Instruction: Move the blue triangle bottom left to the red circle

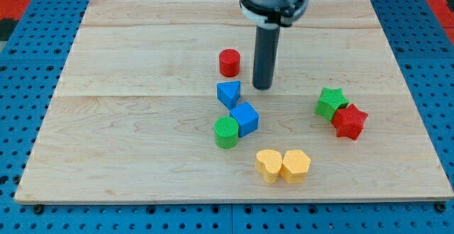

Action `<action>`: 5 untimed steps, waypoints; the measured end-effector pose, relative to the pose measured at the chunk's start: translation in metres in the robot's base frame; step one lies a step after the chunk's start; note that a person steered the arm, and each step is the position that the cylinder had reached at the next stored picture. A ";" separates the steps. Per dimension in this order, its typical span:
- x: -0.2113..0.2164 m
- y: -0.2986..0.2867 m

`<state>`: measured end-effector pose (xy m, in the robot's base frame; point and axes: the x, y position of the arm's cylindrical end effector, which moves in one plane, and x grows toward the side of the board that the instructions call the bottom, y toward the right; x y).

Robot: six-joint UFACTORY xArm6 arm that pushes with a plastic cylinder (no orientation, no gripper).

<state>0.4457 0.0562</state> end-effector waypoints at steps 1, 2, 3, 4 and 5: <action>0.022 -0.010; -0.003 -0.059; -0.032 -0.053; -0.018 -0.046; 0.031 0.012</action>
